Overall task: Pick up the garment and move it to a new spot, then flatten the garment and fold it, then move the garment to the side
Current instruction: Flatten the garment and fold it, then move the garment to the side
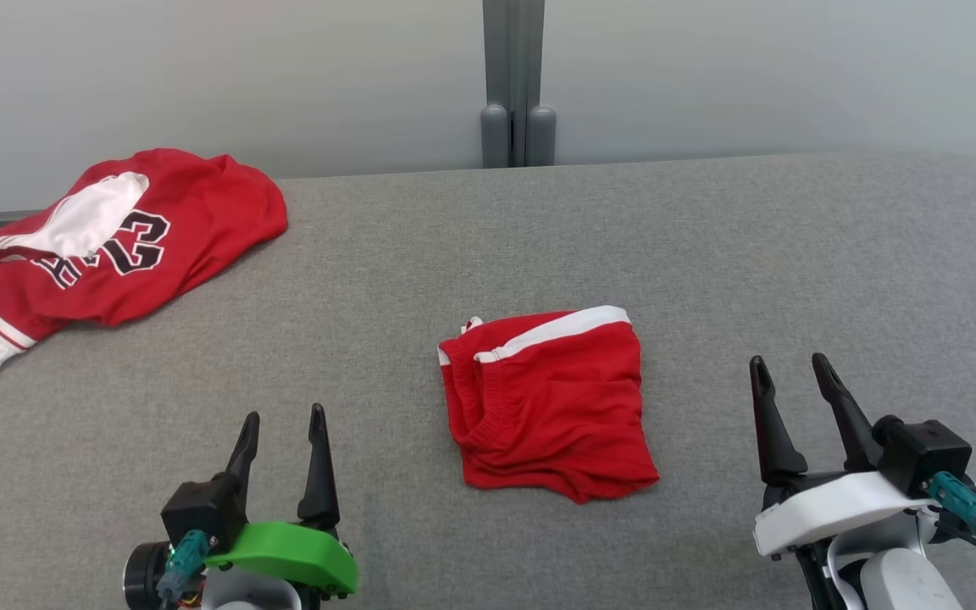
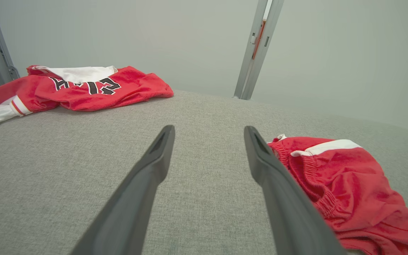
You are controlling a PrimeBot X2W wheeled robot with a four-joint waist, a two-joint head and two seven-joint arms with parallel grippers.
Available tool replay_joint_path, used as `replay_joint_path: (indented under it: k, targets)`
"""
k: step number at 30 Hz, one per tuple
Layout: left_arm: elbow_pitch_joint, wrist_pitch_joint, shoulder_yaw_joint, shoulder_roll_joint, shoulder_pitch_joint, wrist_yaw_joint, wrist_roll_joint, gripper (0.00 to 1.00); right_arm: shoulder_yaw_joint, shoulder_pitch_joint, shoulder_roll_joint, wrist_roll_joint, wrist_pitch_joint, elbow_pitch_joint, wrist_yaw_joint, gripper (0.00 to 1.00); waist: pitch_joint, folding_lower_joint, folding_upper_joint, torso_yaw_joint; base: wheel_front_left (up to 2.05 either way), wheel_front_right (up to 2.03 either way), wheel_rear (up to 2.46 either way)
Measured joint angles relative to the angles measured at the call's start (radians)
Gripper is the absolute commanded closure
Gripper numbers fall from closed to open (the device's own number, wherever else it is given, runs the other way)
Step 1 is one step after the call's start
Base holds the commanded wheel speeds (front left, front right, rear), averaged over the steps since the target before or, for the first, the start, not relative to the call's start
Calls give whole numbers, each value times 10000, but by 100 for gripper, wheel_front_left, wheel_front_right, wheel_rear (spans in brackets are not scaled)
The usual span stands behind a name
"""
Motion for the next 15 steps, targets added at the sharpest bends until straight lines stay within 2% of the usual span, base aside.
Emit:
replay_joint_path:
  k: [11, 15]
  targets:
    - [102, 0, 69, -88, 4, -100, 92, 0, -65, 7, 12, 38, 8, 209, -2, 0, 49, 0, 0, 209, 0, 0, 0]
    - [96, -13, 75, -104, -12, -104, 161, 0, -414, -58, 15, 385, 744, 242, -2, 0, 167, 0, 0, 363, 0, 0, 0]
